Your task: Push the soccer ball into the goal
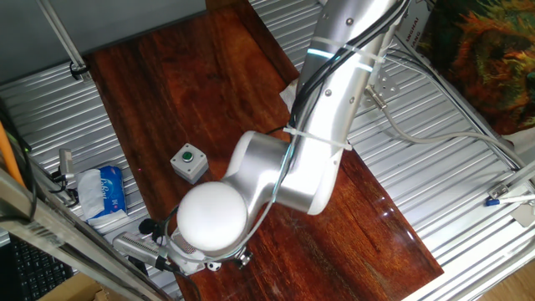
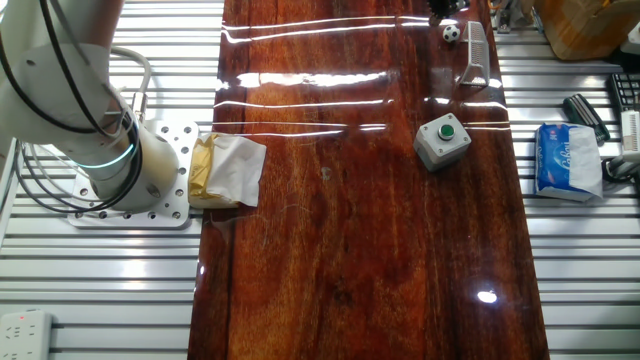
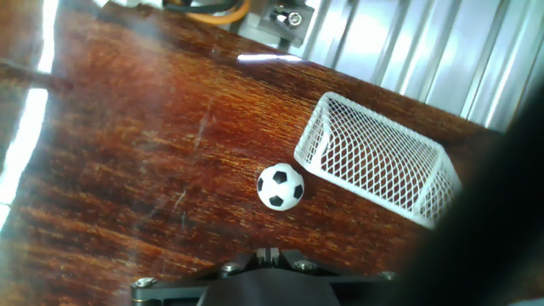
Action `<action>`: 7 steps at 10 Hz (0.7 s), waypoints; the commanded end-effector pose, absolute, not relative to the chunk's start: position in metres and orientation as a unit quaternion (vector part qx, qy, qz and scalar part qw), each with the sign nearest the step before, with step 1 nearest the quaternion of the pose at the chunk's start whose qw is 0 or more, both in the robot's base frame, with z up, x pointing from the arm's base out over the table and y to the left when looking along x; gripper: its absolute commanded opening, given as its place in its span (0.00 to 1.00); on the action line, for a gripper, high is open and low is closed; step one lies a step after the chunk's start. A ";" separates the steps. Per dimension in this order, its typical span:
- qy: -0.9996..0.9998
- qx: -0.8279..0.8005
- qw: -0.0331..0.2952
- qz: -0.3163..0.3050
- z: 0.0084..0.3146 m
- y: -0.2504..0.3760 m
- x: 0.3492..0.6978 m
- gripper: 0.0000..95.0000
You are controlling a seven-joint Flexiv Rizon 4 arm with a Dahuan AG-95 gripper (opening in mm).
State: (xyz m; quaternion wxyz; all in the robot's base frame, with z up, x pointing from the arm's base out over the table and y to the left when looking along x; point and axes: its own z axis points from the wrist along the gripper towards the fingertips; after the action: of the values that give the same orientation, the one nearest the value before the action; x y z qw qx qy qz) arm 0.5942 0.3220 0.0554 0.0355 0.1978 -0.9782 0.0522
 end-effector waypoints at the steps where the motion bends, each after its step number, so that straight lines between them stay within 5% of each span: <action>1: -0.985 0.163 0.042 0.046 0.057 0.324 0.595 0.00; 7: -0.995 0.084 0.048 -0.004 0.060 0.348 0.597 0.00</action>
State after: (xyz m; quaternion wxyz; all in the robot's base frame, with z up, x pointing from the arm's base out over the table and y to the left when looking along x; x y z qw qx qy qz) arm 0.5971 0.3433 0.0618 0.0512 0.1057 -0.9930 0.0095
